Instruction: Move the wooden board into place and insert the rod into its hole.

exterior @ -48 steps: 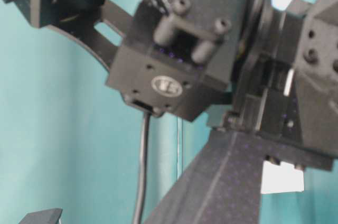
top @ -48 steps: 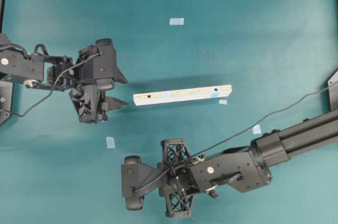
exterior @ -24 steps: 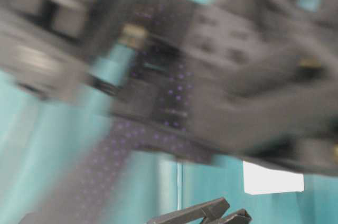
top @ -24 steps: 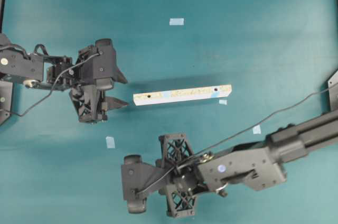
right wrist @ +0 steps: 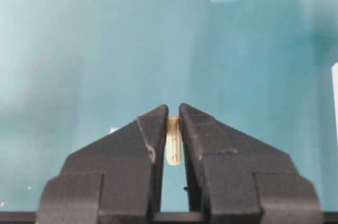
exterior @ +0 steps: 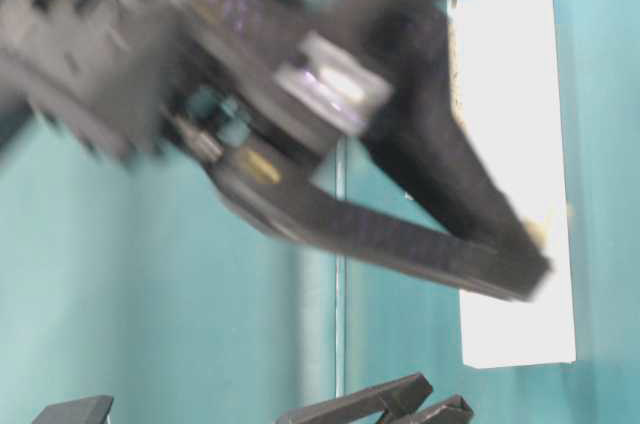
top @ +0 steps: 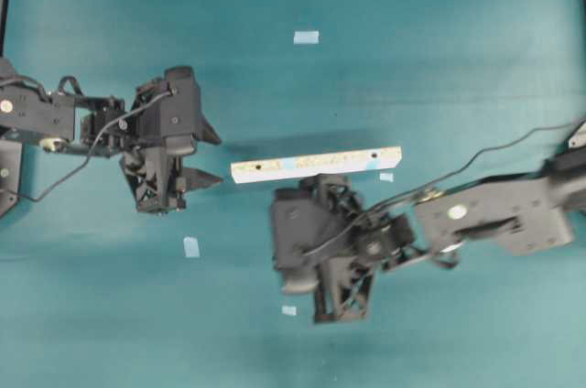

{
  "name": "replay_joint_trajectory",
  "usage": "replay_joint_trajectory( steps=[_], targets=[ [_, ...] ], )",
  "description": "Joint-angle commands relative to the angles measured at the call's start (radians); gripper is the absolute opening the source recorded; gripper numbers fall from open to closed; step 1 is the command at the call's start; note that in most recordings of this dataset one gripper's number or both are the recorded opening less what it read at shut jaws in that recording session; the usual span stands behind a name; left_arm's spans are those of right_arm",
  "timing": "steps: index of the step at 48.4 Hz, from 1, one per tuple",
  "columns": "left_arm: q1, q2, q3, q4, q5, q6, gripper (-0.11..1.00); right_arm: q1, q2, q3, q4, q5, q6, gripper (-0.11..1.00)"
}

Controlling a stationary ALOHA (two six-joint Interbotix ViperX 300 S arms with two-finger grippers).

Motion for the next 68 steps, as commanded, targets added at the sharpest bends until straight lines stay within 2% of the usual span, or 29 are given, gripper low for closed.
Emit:
replay_joint_trajectory(
  steps=[1,24,35,48,68],
  targets=[
    [-0.003,-0.015,-0.023,0.0,-0.006,-0.003,0.68,-0.023,-0.078,0.049,-0.003,-0.087,-0.003,0.11],
    [-0.002,0.012,-0.089,-0.002,-0.006,-0.003,0.68,-0.127,-0.249,0.258,-0.006,-0.307,-0.02,0.11],
    [-0.003,0.035,-0.129,0.0,-0.006,-0.003,0.68,-0.183,-0.304,0.354,-0.078,-0.446,-0.104,0.11],
    [-0.003,0.092,-0.192,-0.002,-0.006,-0.003,0.68,-0.267,-0.344,0.456,-0.077,-0.558,-0.115,0.11],
    [-0.003,0.195,-0.264,0.0,-0.006,-0.003,0.68,-0.337,-0.357,0.557,-0.077,-0.782,-0.121,0.11]
  ],
)
